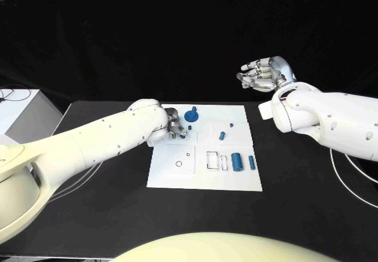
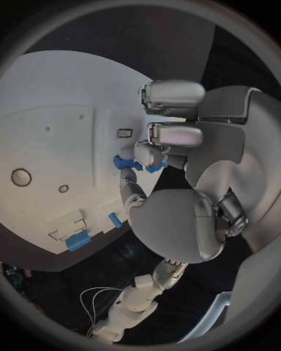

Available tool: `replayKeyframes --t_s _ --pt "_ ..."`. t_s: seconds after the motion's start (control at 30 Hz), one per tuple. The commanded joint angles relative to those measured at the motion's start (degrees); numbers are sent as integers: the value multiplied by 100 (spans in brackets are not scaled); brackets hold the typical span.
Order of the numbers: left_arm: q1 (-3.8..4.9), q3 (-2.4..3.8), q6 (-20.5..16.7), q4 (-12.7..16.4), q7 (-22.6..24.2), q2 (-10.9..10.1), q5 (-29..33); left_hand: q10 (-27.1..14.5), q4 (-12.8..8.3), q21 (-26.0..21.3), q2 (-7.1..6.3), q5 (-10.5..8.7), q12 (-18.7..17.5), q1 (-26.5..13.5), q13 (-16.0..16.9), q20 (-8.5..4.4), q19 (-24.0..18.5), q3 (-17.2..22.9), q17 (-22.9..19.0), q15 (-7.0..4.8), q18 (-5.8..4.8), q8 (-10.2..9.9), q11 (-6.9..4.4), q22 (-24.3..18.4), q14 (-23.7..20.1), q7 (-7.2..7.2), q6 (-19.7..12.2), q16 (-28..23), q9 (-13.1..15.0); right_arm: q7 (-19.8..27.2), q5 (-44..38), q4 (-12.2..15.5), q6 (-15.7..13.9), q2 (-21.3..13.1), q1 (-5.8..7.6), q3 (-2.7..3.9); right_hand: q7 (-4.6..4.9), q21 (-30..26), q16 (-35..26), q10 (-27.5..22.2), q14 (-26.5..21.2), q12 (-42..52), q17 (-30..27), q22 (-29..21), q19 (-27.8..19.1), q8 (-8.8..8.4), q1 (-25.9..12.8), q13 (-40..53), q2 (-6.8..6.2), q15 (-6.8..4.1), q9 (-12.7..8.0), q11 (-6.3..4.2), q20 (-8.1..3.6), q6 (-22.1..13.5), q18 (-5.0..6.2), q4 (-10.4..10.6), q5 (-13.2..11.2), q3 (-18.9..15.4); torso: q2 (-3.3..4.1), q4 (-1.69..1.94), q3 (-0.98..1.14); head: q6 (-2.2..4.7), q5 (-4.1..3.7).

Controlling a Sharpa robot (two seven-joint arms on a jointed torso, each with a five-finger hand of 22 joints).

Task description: Assemble the parts on the task board

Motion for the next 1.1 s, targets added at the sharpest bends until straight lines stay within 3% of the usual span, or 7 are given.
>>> replayKeyframes --t_s 0.03,0.57,0.63,0.8,1.1 --pt "-3 0 119 -37 16 66 -13 12 -1144 20 31 18 -23 49 -7 1 27 1101 1509 -42 -31 14 -21 311 593 -121 121 19 7 63 -63 6 58 3 -2 2 41 -6 -29 5 29 -24 -5 -5 -50 -21 -41 -7 21 -7 -5 -5 9 13 79 1 25 27 6 -7 8 -1 -6" --pt "-37 -54 237 -244 16 229 60 6 -1103 3 38 -39 -52 13 -41 1 2 1039 1509 -32 -23 -5 -8 272 593 -109 100 19 10 63 -48 8 63 8 -3 2 42 -6 -41 4 30 -29 -14 -19 -53 -24 -45 -7 20 -6 -7 -3 11 12 79 1 26 30 -4 4 6 -29 -31" --pt "-38 -58 216 -256 19 235 71 14 -1008 -15 73 -144 -86 -49 -89 10 -14 779 1509 -28 -20 -22 -9 250 593 -123 46 19 31 63 -47 9 63 7 -3 2 42 -6 -41 4 30 -29 -14 -19 -53 -24 -45 -7 20 -6 -7 -3 11 12 79 1 26 30 -8 2 6 -30 -30" --pt "-39 -66 186 -288 25 240 82 -60 -816 -60 130 -204 -148 -104 -177 18 -56 240 1509 -17 -6 -165 -4 184 593 -126 -77 19 1 64 -41 12 65 3 -3 2 42 -6 -41 4 30 -29 -14 -19 -53 -24 -45 -7 20 -6 -7 -3 11 12 79 1 26 30 -11 4 6 -30 -35" --pt "-40 -70 267 -271 26 207 81 -172 -467 -109 24 -266 -150 -133 -219 18 -94 -661 1509 -5 7 -393 13 117 593 -124 49 19 -148 61 -34 18 74 -13 -4 2 44 -6 -49 1 29 -33 -20 -28 -57 -26 -51 -7 18 -3 -8 -1 13 9 79 2 25 29 -10 1 -2 -17 -42"
